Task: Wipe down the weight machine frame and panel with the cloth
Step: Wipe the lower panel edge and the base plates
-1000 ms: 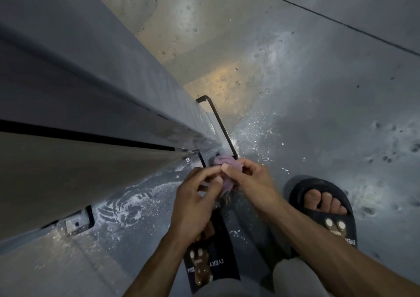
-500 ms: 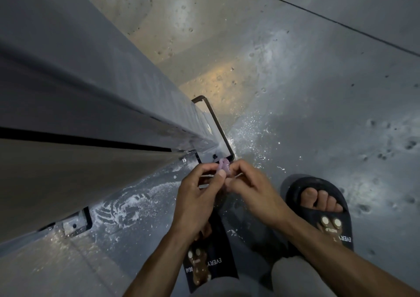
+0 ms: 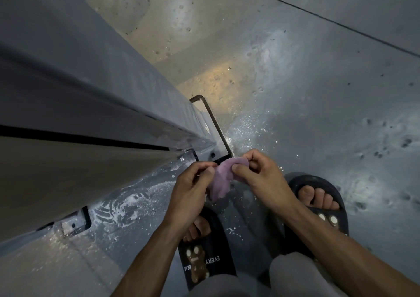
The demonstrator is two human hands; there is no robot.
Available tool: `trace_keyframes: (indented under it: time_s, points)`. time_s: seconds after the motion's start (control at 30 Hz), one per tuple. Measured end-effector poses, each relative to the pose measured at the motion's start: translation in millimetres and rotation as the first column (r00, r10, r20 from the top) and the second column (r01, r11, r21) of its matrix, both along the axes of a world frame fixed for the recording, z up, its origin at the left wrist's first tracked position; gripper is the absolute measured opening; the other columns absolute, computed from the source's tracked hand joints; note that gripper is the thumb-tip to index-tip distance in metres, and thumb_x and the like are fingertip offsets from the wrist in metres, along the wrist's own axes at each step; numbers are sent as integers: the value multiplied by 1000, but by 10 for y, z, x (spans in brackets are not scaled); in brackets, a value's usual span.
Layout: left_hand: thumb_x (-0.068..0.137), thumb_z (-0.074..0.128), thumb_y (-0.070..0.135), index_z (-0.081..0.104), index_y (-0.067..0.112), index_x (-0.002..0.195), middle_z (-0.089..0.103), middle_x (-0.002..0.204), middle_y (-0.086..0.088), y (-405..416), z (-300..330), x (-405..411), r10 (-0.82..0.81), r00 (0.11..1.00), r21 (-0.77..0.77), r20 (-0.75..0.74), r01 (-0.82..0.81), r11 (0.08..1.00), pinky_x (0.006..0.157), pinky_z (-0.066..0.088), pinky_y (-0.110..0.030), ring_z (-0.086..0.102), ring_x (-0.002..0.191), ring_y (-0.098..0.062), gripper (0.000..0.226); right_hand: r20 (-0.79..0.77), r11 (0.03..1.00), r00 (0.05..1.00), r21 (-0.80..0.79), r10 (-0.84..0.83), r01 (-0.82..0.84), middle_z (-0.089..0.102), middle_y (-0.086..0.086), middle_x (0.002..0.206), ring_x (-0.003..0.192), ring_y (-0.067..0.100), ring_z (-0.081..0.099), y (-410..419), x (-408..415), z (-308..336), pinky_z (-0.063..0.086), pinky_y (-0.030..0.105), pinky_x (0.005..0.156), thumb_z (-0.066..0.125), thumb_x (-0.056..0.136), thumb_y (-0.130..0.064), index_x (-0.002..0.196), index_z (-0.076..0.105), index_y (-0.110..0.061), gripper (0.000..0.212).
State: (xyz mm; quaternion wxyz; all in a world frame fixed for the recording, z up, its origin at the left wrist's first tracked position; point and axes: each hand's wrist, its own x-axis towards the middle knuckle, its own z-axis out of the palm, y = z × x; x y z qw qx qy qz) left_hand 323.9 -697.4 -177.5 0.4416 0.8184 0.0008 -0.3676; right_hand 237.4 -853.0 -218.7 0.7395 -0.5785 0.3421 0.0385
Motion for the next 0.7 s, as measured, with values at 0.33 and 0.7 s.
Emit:
trace_keyframes:
  time_s: [0.33,0.7]
  points:
    - [90,77,26,74,27,91,75,87,7,2,-52,-11,-47,997,55,61,43,998,67,57,-31,72,78,-12,4,5,998,1000,-55,24,-24,71,10,80,68,9,61,2,-21,-55,49,24,59,71,95,-16,92,62,-8,13]
    - [88,80,26,75,27,95,76,87,9,-60,-89,-25,88,988,106,127,-102,989,73,59,-32,74,83,-13,9,129,972,982,-212,136,-106,65,0,81,72,17,65,322,32,90,58,35,64,74,91,-16,87,59,-13,17]
